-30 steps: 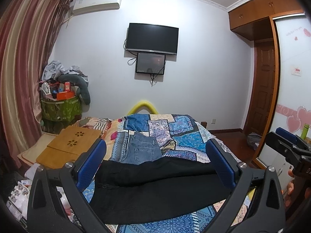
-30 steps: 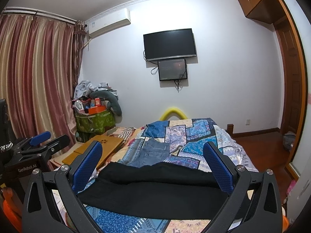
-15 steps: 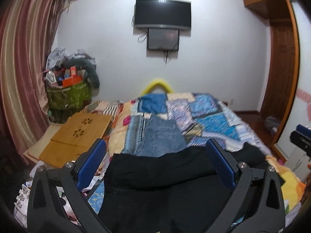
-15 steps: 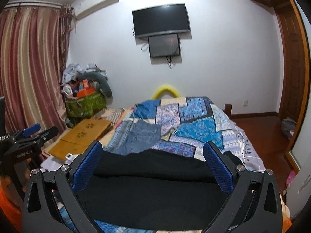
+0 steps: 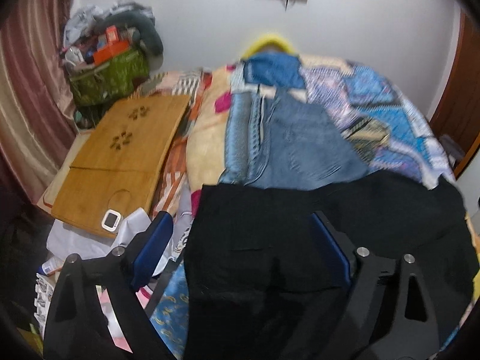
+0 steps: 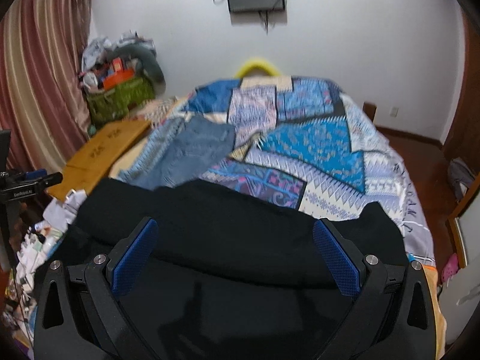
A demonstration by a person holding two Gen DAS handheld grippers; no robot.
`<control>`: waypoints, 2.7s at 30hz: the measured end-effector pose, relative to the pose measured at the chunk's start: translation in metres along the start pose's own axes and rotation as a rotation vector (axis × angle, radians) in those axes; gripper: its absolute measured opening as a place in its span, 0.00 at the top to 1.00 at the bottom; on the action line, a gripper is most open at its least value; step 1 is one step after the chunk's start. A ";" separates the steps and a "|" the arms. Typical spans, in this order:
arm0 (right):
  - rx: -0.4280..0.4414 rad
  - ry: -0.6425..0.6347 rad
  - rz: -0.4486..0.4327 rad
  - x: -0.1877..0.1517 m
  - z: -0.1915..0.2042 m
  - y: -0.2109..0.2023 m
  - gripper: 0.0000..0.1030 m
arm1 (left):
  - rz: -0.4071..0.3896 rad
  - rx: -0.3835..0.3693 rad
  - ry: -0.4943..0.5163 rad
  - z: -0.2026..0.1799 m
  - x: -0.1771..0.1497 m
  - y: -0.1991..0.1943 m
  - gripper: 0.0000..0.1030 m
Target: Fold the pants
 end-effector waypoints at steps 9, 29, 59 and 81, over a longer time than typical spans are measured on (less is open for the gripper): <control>0.059 -0.018 0.167 0.020 -0.024 0.078 0.00 | 0.217 -0.054 -0.087 0.037 0.005 0.105 0.28; 0.129 -0.163 0.287 0.014 0.001 0.144 0.82 | 0.252 0.030 -0.015 0.025 0.002 0.151 0.79; 0.092 -0.155 0.011 0.017 0.026 -0.025 0.94 | -0.021 -0.049 -0.025 0.025 0.006 -0.045 0.90; 0.147 -0.017 0.165 -0.118 0.046 -0.042 0.91 | 0.253 -0.037 -0.118 0.047 -0.182 -0.039 0.91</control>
Point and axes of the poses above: each gripper's, at about its wrist camera, not at the fingertips, and y roughly the way its jaws point, z to its left, x to its top, the point moved 3 cm from there along y, roughly the way its jaws point, and after that the axes turned 2 degrees about -x, right-handed, at the moved point
